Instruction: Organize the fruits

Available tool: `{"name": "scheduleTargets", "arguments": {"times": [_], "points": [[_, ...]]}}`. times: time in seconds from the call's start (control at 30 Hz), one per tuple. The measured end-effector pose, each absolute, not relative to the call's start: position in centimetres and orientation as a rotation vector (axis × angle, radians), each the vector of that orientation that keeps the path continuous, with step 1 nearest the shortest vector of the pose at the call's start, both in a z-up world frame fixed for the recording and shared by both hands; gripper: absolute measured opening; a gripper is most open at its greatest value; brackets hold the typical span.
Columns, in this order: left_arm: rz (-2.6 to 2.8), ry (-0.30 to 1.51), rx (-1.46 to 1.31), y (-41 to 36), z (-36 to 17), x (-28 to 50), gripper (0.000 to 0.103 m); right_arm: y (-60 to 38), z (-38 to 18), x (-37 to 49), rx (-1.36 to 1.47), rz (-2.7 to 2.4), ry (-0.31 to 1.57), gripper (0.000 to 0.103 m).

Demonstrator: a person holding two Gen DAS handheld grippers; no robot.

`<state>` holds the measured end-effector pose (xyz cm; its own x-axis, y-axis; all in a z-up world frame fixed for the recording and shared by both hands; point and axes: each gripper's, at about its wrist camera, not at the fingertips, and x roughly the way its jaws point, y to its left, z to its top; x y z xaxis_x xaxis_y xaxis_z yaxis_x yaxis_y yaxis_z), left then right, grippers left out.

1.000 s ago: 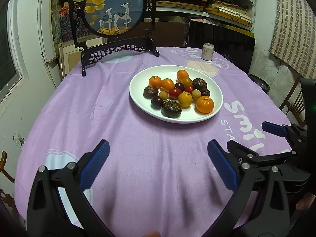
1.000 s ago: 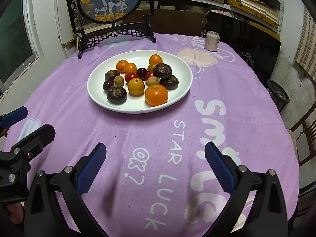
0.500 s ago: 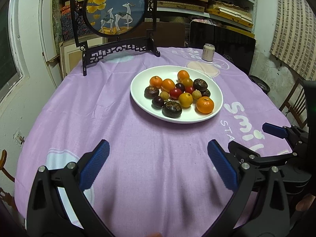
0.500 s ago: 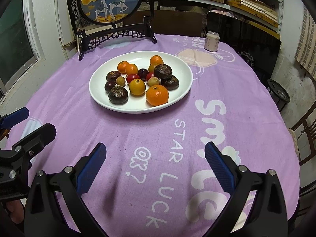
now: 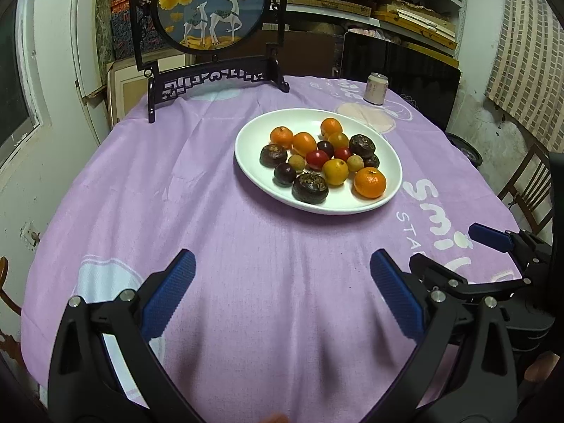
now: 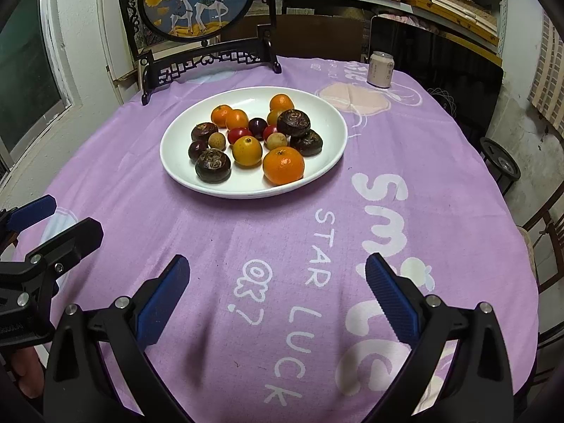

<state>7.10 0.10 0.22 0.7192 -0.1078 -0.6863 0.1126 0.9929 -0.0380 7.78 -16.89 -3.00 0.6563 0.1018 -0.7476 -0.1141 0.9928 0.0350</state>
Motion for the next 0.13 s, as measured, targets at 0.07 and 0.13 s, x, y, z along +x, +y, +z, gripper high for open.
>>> {"name": "scheduleTargets", "arguments": {"times": [0.07,0.13], "points": [[-0.120,0.755,0.008,0.10,0.29,7.07,0.101,-16.87,-3.00,7.76,-0.016,0.122,0.846,0.100],[-0.118,0.753,0.010,0.07,0.31,6.99,0.101,-16.89,-3.02,7.77,-0.016,0.122,0.846,0.100]]}}
